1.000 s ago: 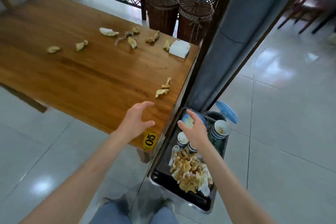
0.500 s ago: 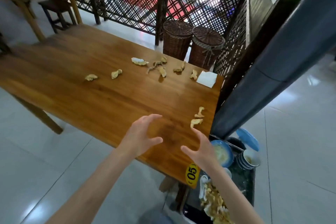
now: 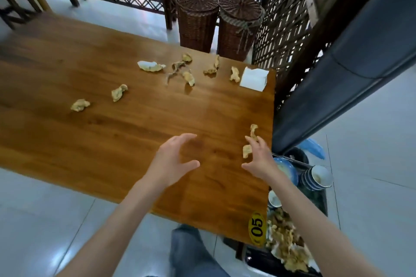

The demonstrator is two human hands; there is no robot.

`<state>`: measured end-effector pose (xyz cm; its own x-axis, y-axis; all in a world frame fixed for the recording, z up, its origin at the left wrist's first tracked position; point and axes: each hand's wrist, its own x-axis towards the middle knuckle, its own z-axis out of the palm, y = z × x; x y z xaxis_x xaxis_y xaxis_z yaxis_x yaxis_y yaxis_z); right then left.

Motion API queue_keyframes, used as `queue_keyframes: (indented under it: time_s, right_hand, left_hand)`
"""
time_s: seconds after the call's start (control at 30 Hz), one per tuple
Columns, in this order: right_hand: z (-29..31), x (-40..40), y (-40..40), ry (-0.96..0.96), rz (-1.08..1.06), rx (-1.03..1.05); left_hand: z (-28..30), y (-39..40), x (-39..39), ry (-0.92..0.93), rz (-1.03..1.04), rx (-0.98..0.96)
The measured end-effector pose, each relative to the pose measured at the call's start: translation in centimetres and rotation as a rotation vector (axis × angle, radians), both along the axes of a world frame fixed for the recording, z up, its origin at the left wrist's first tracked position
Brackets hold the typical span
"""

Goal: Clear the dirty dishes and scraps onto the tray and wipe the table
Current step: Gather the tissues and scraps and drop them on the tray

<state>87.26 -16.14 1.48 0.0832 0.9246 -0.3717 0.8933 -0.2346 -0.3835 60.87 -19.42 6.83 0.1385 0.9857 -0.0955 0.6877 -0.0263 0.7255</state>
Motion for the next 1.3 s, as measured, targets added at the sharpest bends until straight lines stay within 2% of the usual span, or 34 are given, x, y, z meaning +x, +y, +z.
queue_keyframes:
  time_s: [0.1,0.27,0.4,0.6,0.77,0.97,1.3]
  right_hand:
    - [-1.2,0.3,2.8,-0.019,-0.042,-0.042]
    - [-2.9,0.4,5.4,-0.202,-0.007,-0.110]
    - [-4.1,0.5,6.7,-0.208,0.010,-0.189]
    - [-4.9,0.0,7.1,-0.178,-0.020,0.059]
    - [-4.8,-1.9,7.0,-0.111,-0.091,0.130]
    - [-2.9,-8.8,7.5,0.015,-0.145,0.185]
    - [-2.0,-28.5,11.8,0.262,-0.235,0.152]
  left_hand:
    - [-1.0,2.1,-0.3,0.009,-0.009,-0.026]
    - [-2.9,3.9,-0.8,0.010,-0.045,-0.051]
    - [-3.7,5.2,-1.6,0.033,-0.068,-0.074]
    - [-3.7,6.4,-2.1,0.036,-0.056,-0.101]
    - [-3.5,6.7,-4.4,0.036,-0.023,-0.138]
    - [-3.8,8.4,-11.2,0.103,0.075,-0.150]
    - [-6.9,16.3,-30.4,0.380,0.256,-0.155]
